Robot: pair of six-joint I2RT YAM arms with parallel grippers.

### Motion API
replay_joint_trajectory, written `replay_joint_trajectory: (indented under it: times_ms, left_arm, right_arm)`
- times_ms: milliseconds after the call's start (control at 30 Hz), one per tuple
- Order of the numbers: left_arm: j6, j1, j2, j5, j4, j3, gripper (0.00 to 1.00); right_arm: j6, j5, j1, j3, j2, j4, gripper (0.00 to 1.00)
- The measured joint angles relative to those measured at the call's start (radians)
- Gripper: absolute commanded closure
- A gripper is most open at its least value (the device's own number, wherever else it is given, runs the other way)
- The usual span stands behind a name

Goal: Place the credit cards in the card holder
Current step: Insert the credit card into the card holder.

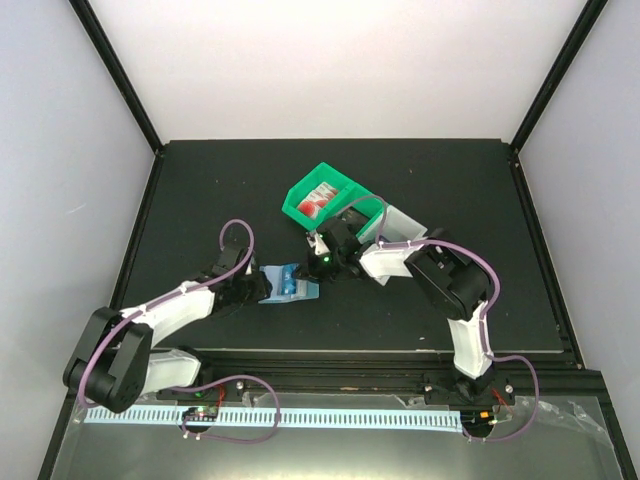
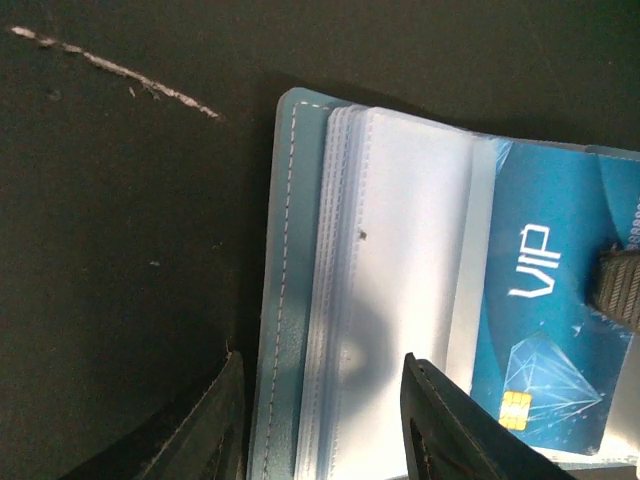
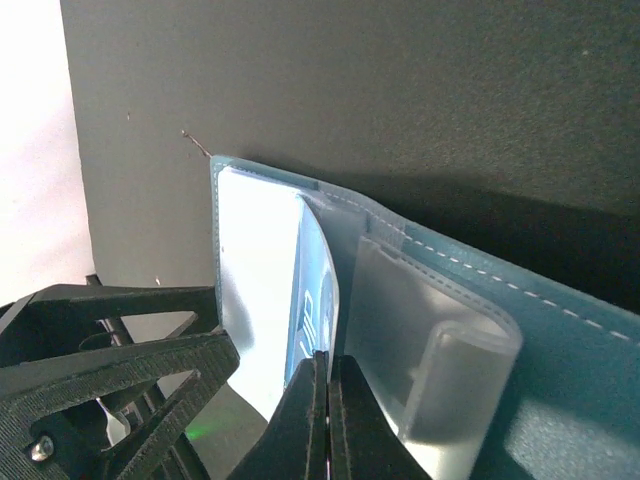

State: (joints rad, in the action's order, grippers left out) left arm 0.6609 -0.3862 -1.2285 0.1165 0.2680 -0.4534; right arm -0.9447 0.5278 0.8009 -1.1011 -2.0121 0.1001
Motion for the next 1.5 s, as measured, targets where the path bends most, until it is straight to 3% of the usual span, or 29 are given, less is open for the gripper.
replay_joint_trajectory:
  times_ms: [533, 800, 967, 1067, 1233, 1500]
  left_arm:
    - [-0.005, 0.001, -0.010, 0.019, -0.042, 0.008, 0.55]
    - [-0.003, 0.006, -0.005, 0.032, -0.047, 0.012, 0.54]
    - [-0.003, 0.006, 0.001, 0.038, -0.045, 0.014, 0.55]
    - [-0.003, 0.006, 0.010, 0.044, -0.044, 0.021, 0.58]
    - [-0.003, 0.006, 0.018, 0.048, -0.043, 0.027, 0.61]
    - [-0.003, 0.008, 0.027, 0.053, -0.039, 0.032, 0.57]
  right_arm:
    - [-0.001, 0.048, 0.019, -0.045, -0.057, 0.042, 0.98]
    - [0.005, 0.053, 0.025, -0.066, -0.081, 0.035, 0.86]
    - [0.007, 0.051, 0.029, -0.064, -0.085, 0.037, 0.64]
    - [0.003, 0.043, 0.036, -0.037, -0.063, 0.073, 0.56]
    - [0.005, 0.012, 0.059, -0.031, -0.047, 0.065, 0.55]
    - [0.032, -0.043, 0.102, -0.093, -0.048, -0.034, 0.52]
